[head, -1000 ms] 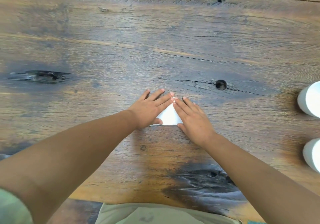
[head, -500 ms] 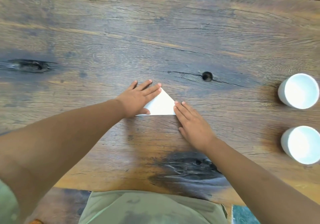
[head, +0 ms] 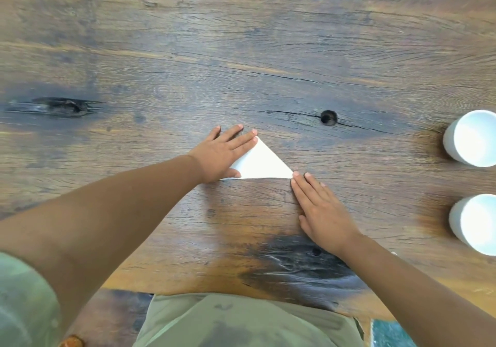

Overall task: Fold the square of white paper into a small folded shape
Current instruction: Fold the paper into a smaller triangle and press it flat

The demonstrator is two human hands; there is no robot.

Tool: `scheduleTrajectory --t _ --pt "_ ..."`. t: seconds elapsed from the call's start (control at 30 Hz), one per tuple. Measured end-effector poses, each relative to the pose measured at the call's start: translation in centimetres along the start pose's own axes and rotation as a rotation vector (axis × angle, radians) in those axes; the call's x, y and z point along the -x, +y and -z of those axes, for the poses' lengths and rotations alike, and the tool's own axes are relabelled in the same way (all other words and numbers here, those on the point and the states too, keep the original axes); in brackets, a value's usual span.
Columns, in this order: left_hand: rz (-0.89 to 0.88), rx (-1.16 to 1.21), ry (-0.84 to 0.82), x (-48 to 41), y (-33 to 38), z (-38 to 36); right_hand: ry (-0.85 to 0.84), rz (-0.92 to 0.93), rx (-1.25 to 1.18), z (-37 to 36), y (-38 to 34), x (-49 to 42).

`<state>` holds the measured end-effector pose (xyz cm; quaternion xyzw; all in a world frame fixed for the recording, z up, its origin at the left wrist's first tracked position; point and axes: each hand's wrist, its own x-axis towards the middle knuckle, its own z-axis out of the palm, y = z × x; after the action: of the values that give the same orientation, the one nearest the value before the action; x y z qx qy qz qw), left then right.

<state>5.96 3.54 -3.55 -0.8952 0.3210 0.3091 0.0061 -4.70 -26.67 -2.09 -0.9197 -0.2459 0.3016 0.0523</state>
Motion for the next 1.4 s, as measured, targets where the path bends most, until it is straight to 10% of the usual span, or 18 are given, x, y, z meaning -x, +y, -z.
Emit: scheduleTrajectory --t 1.4 --pt "0.15 0.136 0.119 2.2 3.1 -2.2 0.066 0.045 -0.026 4.6 -4.3 -10.9"
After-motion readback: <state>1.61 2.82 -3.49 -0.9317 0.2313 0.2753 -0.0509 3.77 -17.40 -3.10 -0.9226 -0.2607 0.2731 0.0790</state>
